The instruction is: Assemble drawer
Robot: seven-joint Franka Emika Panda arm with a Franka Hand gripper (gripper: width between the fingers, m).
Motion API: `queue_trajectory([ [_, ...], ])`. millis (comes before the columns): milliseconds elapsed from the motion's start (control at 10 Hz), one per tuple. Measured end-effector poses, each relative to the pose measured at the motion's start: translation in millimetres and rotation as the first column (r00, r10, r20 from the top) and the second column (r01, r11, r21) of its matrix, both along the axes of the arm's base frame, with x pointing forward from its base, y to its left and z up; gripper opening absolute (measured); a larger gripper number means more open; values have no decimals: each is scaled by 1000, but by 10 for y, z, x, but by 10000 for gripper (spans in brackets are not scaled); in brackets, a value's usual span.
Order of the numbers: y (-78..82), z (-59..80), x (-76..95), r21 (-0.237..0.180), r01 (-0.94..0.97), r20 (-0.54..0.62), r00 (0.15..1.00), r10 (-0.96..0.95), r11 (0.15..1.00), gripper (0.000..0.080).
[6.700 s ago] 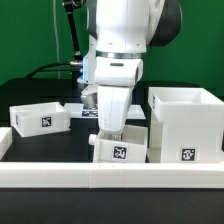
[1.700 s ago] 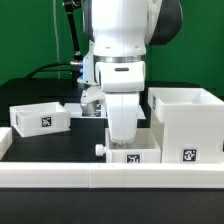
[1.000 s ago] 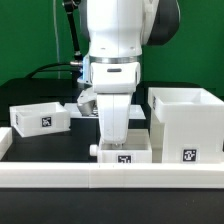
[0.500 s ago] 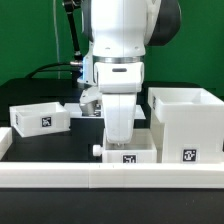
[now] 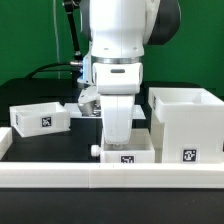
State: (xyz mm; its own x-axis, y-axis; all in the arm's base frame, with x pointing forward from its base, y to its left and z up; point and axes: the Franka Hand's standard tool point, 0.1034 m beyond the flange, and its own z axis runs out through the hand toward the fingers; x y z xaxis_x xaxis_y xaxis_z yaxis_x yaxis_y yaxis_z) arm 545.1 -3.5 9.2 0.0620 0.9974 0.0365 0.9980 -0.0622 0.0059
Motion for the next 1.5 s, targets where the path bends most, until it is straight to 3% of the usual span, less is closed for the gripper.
queue_trajectory([
  [700, 73, -7, 26, -4, -33, 37, 999, 33, 999, 41],
  [1500, 20, -9, 8, -20, -50, 22, 998, 51, 999, 41],
])
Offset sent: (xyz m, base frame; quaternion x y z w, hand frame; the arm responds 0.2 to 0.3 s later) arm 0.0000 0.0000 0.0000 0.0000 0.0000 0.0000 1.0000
